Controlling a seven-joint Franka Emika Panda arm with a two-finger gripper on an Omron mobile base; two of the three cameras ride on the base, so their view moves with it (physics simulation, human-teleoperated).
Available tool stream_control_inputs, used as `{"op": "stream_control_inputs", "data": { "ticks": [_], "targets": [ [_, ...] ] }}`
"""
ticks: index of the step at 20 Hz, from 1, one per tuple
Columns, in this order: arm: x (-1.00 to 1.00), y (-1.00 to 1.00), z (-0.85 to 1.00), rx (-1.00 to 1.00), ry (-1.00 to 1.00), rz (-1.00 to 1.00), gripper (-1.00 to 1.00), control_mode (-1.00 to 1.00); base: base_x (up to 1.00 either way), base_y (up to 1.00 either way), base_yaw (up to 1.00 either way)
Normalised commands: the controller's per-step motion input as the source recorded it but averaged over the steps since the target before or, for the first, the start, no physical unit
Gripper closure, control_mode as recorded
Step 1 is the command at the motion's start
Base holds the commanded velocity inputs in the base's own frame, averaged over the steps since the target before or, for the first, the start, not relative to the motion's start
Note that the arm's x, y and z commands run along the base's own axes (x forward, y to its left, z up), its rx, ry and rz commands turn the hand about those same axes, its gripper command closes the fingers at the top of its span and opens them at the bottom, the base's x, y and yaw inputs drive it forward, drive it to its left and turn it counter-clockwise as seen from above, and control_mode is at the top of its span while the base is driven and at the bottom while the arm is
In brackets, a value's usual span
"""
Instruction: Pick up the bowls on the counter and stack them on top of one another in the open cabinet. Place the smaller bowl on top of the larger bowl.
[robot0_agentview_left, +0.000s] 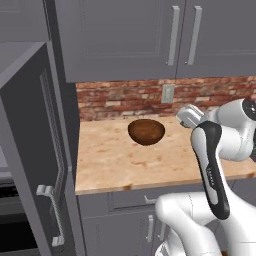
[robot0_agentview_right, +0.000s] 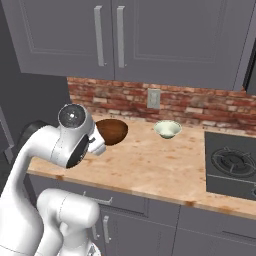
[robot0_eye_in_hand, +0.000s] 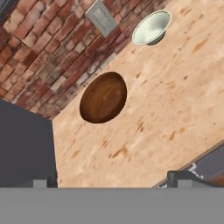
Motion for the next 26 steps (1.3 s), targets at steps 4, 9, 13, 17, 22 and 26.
{"op": "stream_control_inputs", "data": {
  "ticks": [4,9,13,17,22,26],
  "targets": [
    [0.27,-0.01,-0.15,0.07,-0.01,0.0,-1.0,-1.0,0.0,0.0,0.0],
    [0.35,0.0,-0.13,0.04,0.0,-0.04,-1.0,-1.0,0.0,0.0,0.0],
    [0.27,0.0,-0.18,0.02,0.0,-0.04,-1.0,-1.0,0.0,0.0,0.0],
    [0.22,0.0,-0.18,0.02,0.0,-0.04,-1.0,-1.0,0.0,0.0,0.0],
    [0.15,-0.03,-0.17,0.03,0.0,-0.02,-1.0,-1.0,0.0,0.0,0.0],
    [0.22,-0.02,-0.18,0.03,0.0,0.0,-1.0,-1.0,0.0,0.0,0.0]
  ]
}}
